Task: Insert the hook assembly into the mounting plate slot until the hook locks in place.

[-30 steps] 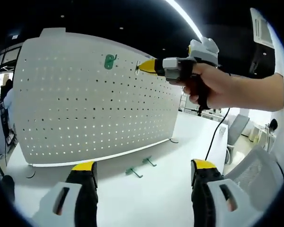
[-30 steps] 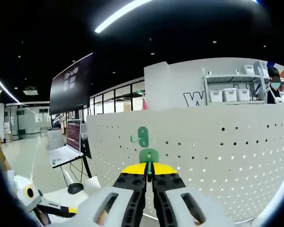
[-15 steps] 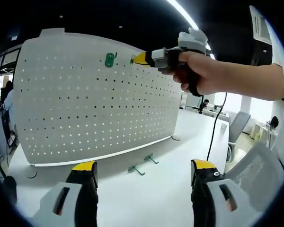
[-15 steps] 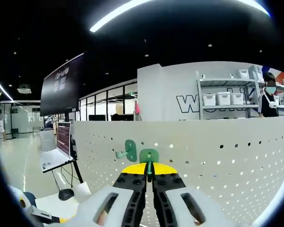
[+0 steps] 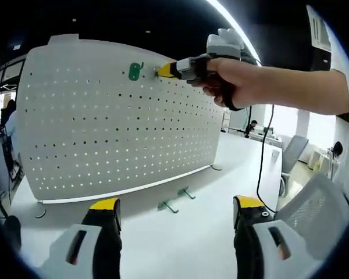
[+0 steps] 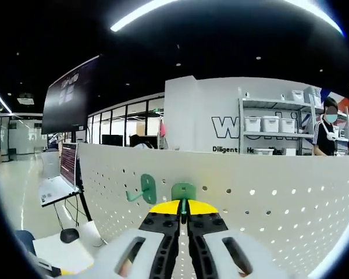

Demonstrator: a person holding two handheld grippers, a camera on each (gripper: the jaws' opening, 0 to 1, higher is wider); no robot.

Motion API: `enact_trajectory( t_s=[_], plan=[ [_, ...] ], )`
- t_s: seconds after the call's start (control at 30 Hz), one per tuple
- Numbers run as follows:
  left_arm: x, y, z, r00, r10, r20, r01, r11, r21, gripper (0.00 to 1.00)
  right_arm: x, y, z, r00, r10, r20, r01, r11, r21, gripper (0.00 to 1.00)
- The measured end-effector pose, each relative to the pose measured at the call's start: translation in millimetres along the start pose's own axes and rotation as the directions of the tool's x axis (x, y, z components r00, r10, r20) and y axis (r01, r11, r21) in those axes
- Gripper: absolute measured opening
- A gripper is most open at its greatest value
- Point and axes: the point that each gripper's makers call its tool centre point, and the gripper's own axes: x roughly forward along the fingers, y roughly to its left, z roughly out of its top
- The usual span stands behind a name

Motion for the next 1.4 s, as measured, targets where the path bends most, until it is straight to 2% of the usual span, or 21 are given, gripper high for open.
enact_trajectory(
  t_s=[0.57,0.77,0.87,0.97,1.07,1.1,1.13,1.2,1.23,1.3,1.4],
  plan=[
    [-2.2,3.2,-1.0,1.0,0.005,0.0,-0.005,1.0,-0.019,0.8,8.3,2.9,-0.9,0.999,-0.034,-0.014,0.034,0.999,-0.001,0.01],
    [-3.3,4.6,1.5,1.0,0.006,0.017,-0.005,0.999,-0.039,0.81,9.0,2.3,0.0,0.995,-0.096,-0.014,0.095,0.995,-0.032,0.01],
    [-4.1,6.5,1.2,1.0,0.01,0.017,-0.01,0.999,-0.039,0.8,8.7,0.9,0.0,0.99,-0.143,-0.015,0.143,0.99,0.019,0.01],
    [-4.7,7.0,2.7,1.0,0.011,0.024,-0.01,0.999,-0.043,0.8,10.9,0.4,0.4,0.983,-0.183,-0.034,0.183,0.983,0.001,0.01],
    [-4.3,5.7,2.9,1.0,0.01,0.024,-0.009,0.999,-0.046,0.8,11.1,-1.1,-0.6,0.977,-0.213,-0.028,0.215,0.976,0.047,0.01],
    [-3.6,5.2,3.1,1.0,0.008,0.025,-0.006,0.999,-0.049,0.8,11.4,-0.6,-0.9,0.975,-0.219,-0.026,0.22,0.975,0.04,0.01],
    [-2.9,5.2,2.9,1.0,0.008,0.024,-0.007,0.999,-0.05,0.8,11.0,-0.5,-0.7,0.971,-0.239,-0.022,0.239,0.971,-0.004,0.01],
    [-2.0,4.6,3.8,1.0,0.008,0.028,-0.006,0.999,-0.05,0.8,11.5,-0.6,-2.5,0.967,-0.255,-0.026,0.256,0.965,0.049,0.01],
    [-1.9,4.3,4.7,1.0,0.008,0.031,-0.006,0.999,-0.049,0.8,12.1,1.6,-2.8,0.97,-0.243,-0.026,0.245,0.968,0.049,0.03],
    [-2.2,3.5,5.1,0.999,0.006,0.032,-0.004,0.999,-0.05,0.8,11.3,0.7,-3.4,0.961,-0.274,-0.032,0.276,0.96,0.05,0.03],
    [-3.3,4.8,5.3,0.999,0.008,0.032,-0.007,0.999,-0.051,0.8,12.1,1.0,-4.0,0.963,-0.268,-0.037,0.27,0.96,0.069,0.03]
  ],
)
